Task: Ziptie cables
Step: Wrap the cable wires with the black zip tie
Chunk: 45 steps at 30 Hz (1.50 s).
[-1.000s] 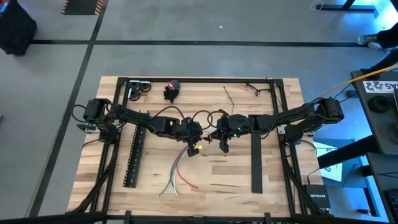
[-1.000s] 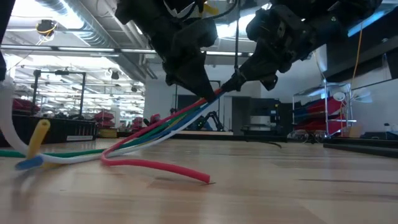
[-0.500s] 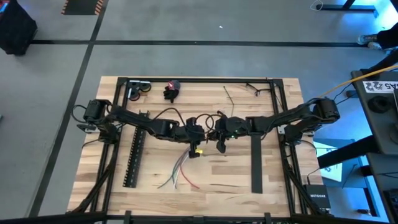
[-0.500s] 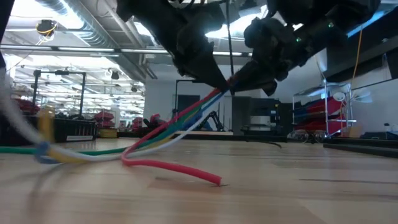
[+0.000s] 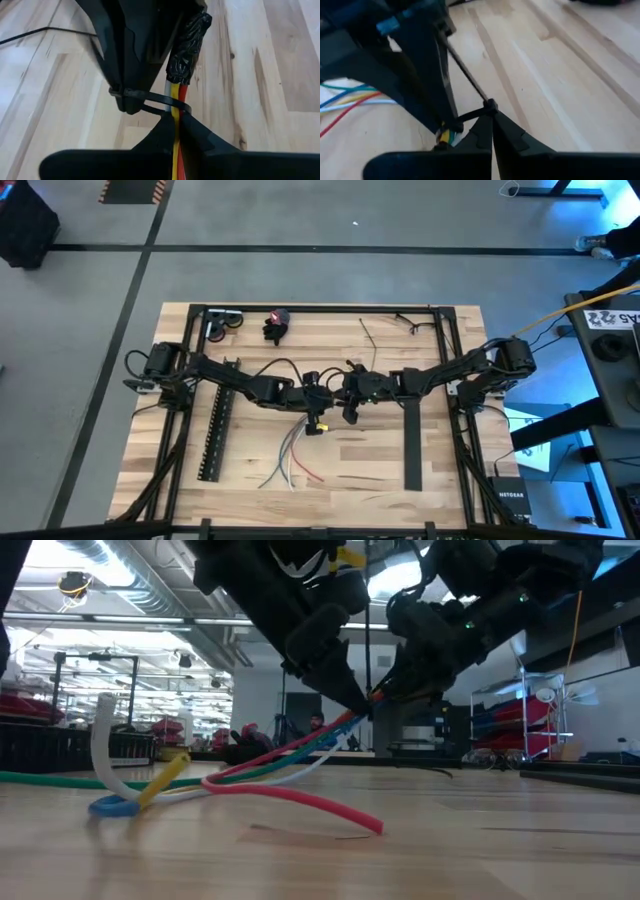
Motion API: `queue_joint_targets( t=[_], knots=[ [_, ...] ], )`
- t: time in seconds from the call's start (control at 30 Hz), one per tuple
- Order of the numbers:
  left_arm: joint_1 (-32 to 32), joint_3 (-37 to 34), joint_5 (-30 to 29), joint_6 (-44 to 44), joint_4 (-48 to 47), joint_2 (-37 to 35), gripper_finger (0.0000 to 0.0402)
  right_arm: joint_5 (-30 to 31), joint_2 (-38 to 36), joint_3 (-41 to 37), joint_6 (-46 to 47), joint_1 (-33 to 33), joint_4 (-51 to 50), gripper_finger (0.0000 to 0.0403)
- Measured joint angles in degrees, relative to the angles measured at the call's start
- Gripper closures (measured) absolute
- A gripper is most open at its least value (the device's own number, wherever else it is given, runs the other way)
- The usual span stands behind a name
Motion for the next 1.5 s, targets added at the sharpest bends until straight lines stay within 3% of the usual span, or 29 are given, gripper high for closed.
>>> queue_joint_targets(
  t=[0.13,0.43,0.6,0.77,0.97,1.23,1.37,1.5],
  knots=[
    [0.0,0.0,0.1,-1.1,0.4,1.2,0.0398,0.4,0.8,0.0,-0.7,0.0,-0.4,0.0369],
    [0.2,0.0,0.9,-2.5,0.8,2.4,0.0398,-2.6,0.0,0.0,-2.9,-0.1,-3.4,0.0242],
    [0.5,0.1,0.9,-2.2,0.5,2.4,0.0398,-4.8,-2.9,1.3,-2.9,-0.1,-10.1,0.0215],
    [0.5,0.1,0.8,-1.2,0.3,2.4,0.0398,-6.9,-6.6,2.7,-3.0,-0.1,-17.0,0.0217],
    [0.7,0.1,0.6,-1.2,0.3,2.3,0.0398,-12.6,-8.8,3.1,-1.4,0.5,-17.5,0.0219],
    [1.4,0.0,0.6,-2.0,0.5,2.3,0.0398,-2.4,-2.4,3.0,-1.3,3.6,-17.5,0.0226],
    [1.4,0.0,0.6,-2.5,0.5,2.3,0.0398,-1.1,0.5,3.0,-1.3,3.9,-17.6,0.0273],
    [1.4,0.0,1.5,-3.4,0.1,2.3,0.0384,-1.6,1.0,3.0,-1.3,3.9,-17.3,0.0357]
  ],
)
